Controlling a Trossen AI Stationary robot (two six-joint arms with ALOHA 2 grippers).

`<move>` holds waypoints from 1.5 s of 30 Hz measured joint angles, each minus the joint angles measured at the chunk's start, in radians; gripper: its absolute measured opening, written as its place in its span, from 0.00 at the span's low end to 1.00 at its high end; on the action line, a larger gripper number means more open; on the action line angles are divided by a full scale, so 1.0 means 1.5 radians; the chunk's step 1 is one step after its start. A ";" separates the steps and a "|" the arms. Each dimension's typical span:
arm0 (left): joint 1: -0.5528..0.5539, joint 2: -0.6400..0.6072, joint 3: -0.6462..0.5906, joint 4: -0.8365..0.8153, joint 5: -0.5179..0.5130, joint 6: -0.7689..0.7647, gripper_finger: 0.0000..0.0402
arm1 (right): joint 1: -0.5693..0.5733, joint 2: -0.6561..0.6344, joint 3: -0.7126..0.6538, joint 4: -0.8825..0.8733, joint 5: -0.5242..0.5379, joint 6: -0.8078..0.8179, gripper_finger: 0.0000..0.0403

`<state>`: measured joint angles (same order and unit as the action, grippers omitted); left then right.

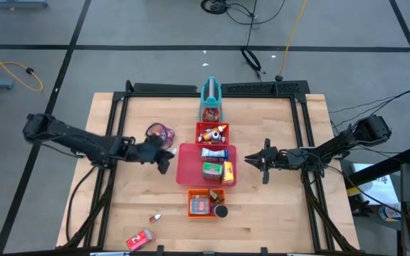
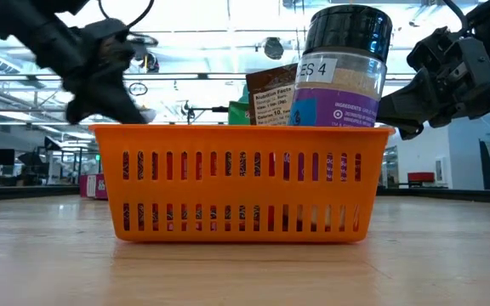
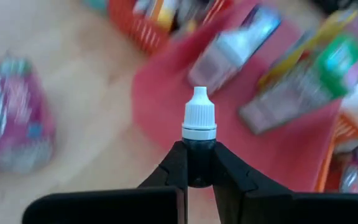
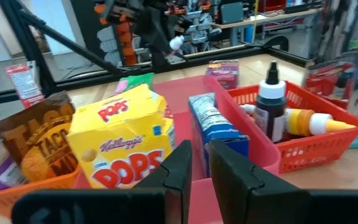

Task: Pick & Place Kitchen Items
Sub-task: Put the small brown food coloring bottle into the red bin

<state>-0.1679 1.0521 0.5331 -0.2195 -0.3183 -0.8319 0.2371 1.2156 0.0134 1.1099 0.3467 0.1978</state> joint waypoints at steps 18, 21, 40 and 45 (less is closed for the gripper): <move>0.202 0.135 0.001 0.327 0.125 0.270 0.09 | 0.000 0.000 0.000 0.000 0.016 0.000 0.12; 0.227 0.172 0.001 0.374 0.143 0.282 0.09 | 0.000 0.000 0.000 0.000 0.016 0.000 0.12; 0.278 0.380 0.115 0.472 0.242 0.359 0.09 | 0.000 0.000 0.000 -0.001 0.017 0.000 0.12; 0.292 0.397 0.161 0.399 0.242 0.407 0.09 | 0.000 0.000 0.000 0.000 0.017 0.000 0.12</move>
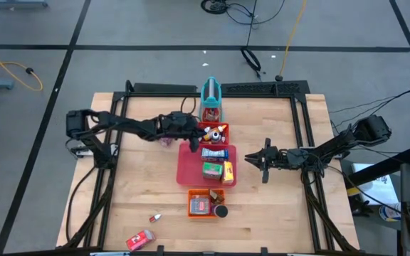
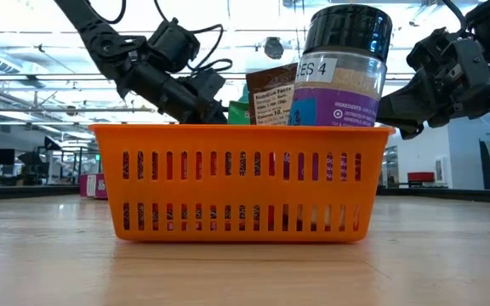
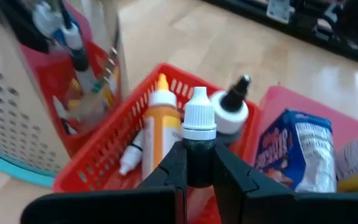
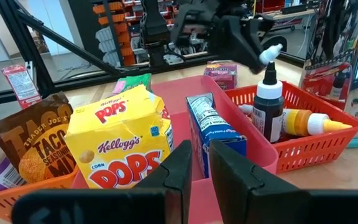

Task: Pick & Place Kitchen Items
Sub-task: Put the small brown food coloring bottle into the red bin, then put the violet cereal box into the pink bin

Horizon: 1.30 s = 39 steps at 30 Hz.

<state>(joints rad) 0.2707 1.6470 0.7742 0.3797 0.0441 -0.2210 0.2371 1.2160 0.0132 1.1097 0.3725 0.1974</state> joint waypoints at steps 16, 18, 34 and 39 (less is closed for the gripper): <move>0.016 -0.001 0.002 0.007 -0.019 -0.014 0.35 | 0.000 0.000 0.000 0.000 0.001 -0.001 0.12; 0.016 -0.001 0.002 0.005 -0.019 -0.009 0.39 | 0.000 0.000 0.000 0.000 0.001 -0.001 0.12; 0.015 -0.127 0.001 -0.339 -0.047 0.089 0.46 | 0.000 0.000 0.000 -0.001 0.001 0.000 0.12; 0.005 -0.214 0.002 -0.431 -0.055 0.098 0.46 | 0.000 0.000 0.000 -0.001 0.006 0.000 0.12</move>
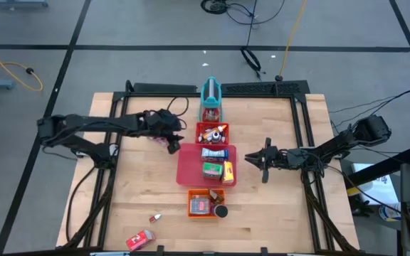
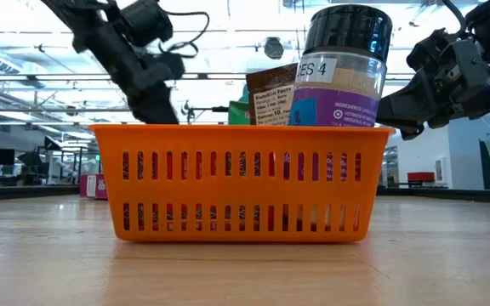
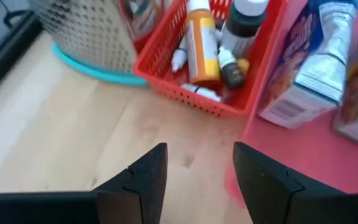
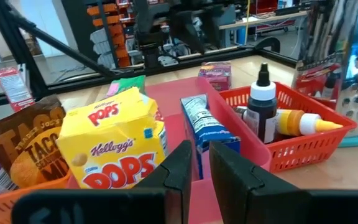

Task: Pick & Place Kitchen Items
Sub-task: Put the violet cereal box into the pink bin

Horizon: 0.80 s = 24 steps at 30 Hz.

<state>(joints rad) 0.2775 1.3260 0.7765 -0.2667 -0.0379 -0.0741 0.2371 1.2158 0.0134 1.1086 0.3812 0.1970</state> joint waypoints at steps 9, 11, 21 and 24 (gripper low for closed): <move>-0.036 -0.080 0.000 -0.254 -0.125 -0.005 0.46 | 0.000 0.000 0.000 0.000 0.010 0.003 0.12; -0.045 -0.078 0.000 -0.289 -0.141 -0.016 0.46 | 0.000 0.000 0.000 0.001 0.010 0.003 0.12; -0.094 -0.055 -0.028 -0.311 -0.187 0.065 0.46 | 0.000 0.000 0.000 0.001 0.010 0.018 0.12; -0.104 -0.055 -0.039 -0.311 -0.203 0.086 0.46 | 0.000 0.000 0.000 0.001 0.010 0.018 0.12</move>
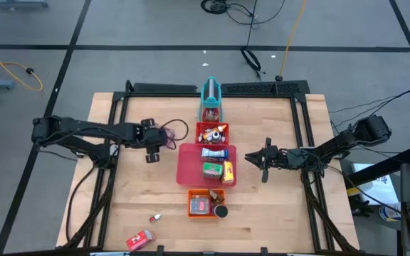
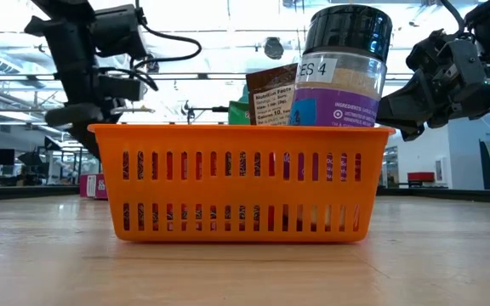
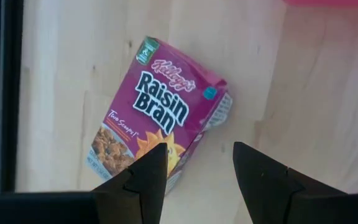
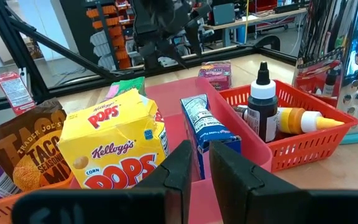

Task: Pick & Place Kitchen Items
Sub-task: Put the violet cereal box into the pink bin

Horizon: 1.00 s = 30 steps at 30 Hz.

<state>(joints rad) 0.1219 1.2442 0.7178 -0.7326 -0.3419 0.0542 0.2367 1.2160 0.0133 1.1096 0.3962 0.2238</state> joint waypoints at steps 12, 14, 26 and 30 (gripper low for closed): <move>-0.007 0.000 -0.082 0.099 -0.056 0.089 0.46 | 0.000 0.000 0.000 0.000 0.000 0.000 0.12; -0.007 0.000 -0.094 0.116 -0.072 0.099 0.46 | 0.000 0.000 0.000 0.000 0.000 0.000 0.12; -0.007 0.000 -0.150 0.206 -0.107 0.100 0.46 | 0.000 0.000 0.000 0.000 0.000 0.000 0.12; -0.007 -0.001 -0.166 0.225 -0.110 0.089 0.44 | 0.000 0.000 0.000 0.000 0.000 0.000 0.12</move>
<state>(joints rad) 0.1108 1.2431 0.4695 -0.3947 -0.5064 0.1880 0.2367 1.2160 0.0134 1.1099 0.3962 0.2234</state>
